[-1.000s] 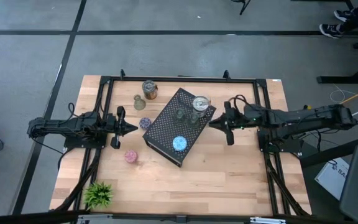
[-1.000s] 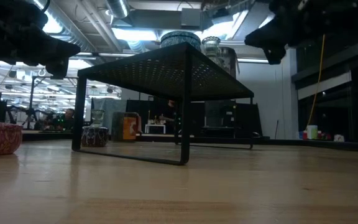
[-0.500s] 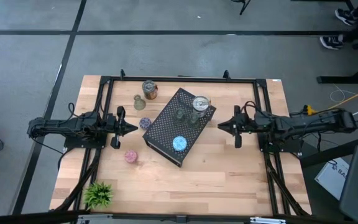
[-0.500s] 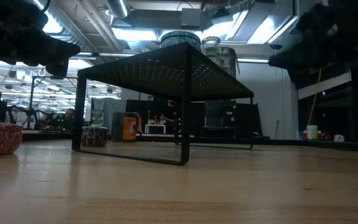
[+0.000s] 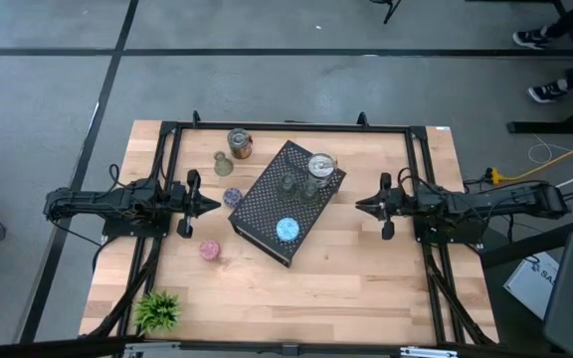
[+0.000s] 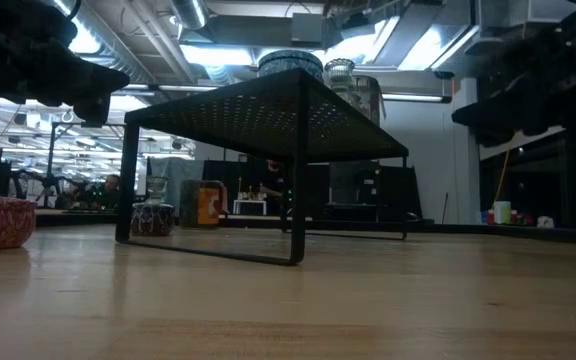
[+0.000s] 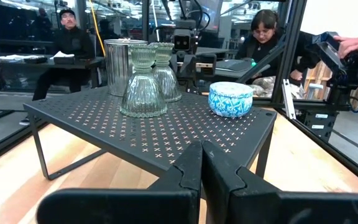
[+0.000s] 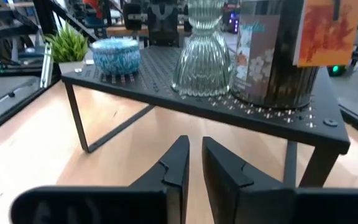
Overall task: Pick & Place candle stick holders
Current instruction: Put the scented candle on the shelf
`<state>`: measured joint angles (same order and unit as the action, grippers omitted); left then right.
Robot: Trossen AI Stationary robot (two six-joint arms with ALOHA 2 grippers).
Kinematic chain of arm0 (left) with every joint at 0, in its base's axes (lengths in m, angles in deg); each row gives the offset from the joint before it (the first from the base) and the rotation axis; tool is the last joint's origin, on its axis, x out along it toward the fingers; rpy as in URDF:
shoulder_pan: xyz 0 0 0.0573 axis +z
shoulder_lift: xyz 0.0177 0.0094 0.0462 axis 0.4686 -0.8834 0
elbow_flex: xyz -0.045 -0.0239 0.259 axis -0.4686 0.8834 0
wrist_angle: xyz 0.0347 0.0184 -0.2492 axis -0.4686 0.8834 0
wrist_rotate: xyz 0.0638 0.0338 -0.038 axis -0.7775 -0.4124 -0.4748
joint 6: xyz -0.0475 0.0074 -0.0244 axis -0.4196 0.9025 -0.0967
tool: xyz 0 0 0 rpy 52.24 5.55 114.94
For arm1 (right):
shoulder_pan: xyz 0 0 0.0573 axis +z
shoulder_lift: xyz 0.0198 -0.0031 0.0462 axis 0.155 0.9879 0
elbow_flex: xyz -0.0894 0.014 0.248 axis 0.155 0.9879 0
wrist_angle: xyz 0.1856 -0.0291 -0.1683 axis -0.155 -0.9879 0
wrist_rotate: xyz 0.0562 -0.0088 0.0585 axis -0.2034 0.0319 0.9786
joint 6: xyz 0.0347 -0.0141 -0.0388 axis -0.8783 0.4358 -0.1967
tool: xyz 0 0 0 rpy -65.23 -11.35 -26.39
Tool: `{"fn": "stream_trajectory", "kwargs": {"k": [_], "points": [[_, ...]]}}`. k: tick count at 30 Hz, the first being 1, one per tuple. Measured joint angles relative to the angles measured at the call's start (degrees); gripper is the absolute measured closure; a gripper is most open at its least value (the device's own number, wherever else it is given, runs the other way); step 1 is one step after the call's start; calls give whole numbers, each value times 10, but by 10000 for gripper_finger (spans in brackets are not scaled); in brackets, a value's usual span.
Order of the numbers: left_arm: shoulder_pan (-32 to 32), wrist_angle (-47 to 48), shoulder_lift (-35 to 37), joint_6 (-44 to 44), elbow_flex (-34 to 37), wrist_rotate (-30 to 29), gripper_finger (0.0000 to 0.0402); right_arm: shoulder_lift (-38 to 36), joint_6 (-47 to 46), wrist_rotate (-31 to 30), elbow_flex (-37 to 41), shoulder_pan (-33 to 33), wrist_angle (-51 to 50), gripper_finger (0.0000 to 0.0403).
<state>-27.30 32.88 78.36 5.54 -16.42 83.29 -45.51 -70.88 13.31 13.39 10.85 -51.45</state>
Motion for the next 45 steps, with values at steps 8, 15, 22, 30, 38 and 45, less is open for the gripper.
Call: {"fn": "stream_trajectory", "kwargs": {"k": [8,15,22,30,38,45], "points": [[0,0,0,0,0,0,400,-48,0,0,4,0,-10,355],[0,0,0,0,0,0,400,-88,0,2,4,0,-59,355],[0,0,0,0,0,0,400,-124,0,2,4,6,-88,355],[0,0,0,0,0,0,400,-156,0,2,4,20,-144,355],[0,0,0,0,0,0,400,-176,0,9,4,21,-151,355],[0,0,0,0,0,0,400,-183,-24,11,4,21,-150,355]]}}
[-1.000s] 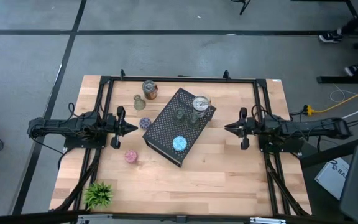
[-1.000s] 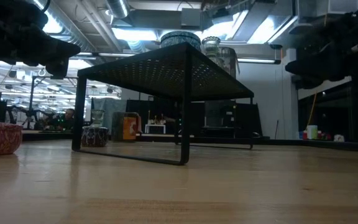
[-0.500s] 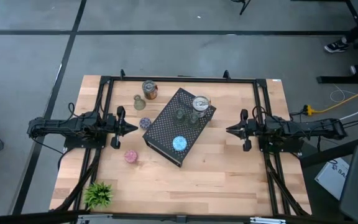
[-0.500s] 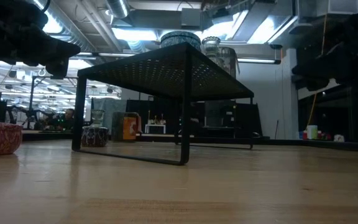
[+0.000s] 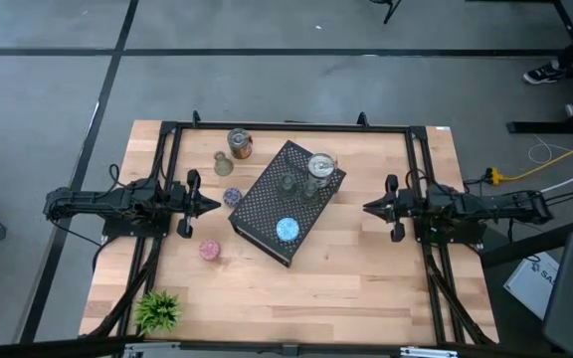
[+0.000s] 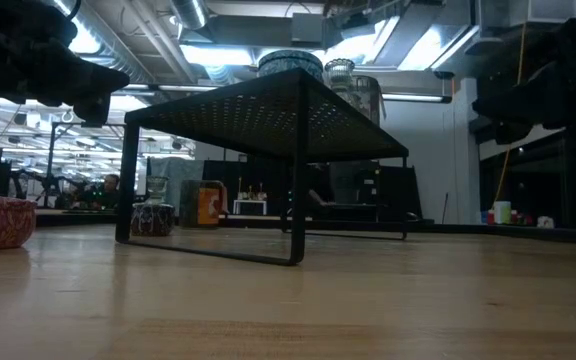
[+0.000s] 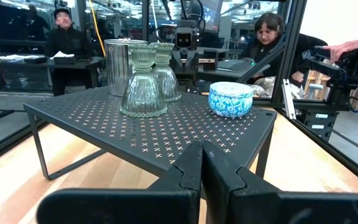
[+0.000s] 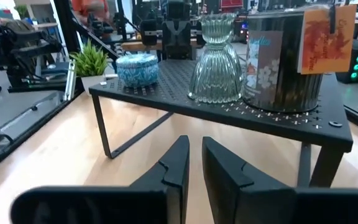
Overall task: Pick & Place candle stick holders
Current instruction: Put the scented candle on the shelf
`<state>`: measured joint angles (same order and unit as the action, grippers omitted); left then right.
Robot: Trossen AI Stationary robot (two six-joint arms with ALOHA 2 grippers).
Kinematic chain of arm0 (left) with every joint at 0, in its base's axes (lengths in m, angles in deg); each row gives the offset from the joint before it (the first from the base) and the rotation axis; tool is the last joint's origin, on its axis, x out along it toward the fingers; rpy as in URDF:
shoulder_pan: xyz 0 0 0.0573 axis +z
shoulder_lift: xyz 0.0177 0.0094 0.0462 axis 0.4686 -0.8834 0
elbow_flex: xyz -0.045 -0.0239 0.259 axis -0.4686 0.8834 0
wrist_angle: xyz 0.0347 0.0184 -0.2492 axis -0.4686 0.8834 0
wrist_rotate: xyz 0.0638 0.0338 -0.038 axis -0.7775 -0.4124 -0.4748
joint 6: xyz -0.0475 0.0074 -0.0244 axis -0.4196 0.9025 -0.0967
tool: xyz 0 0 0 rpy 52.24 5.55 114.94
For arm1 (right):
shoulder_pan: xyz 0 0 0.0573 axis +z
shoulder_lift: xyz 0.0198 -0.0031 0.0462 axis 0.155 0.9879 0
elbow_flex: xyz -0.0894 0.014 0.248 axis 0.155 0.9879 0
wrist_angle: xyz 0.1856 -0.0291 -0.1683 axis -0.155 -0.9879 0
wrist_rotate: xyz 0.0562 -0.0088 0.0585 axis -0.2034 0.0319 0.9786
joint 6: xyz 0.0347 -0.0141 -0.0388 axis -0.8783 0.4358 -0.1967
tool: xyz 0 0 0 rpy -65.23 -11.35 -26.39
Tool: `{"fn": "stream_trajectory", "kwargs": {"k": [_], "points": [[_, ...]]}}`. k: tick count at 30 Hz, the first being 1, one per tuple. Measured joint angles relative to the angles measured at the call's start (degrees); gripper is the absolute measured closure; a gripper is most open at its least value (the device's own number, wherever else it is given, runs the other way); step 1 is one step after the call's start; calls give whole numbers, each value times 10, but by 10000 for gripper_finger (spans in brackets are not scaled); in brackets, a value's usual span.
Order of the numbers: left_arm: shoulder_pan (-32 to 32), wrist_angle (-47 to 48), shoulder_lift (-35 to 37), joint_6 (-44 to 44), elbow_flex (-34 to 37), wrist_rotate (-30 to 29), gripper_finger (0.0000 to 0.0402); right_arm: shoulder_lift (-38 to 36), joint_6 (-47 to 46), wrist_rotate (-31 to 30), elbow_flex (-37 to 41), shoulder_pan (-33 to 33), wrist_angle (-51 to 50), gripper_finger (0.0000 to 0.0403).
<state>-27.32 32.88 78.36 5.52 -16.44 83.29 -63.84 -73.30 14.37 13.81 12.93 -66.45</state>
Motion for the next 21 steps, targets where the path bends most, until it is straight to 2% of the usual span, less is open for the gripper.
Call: {"fn": "stream_trajectory", "kwargs": {"k": [21], "points": [[0,0,0,0,0,0,400,-61,-6,0,0,0,0,355]]}}
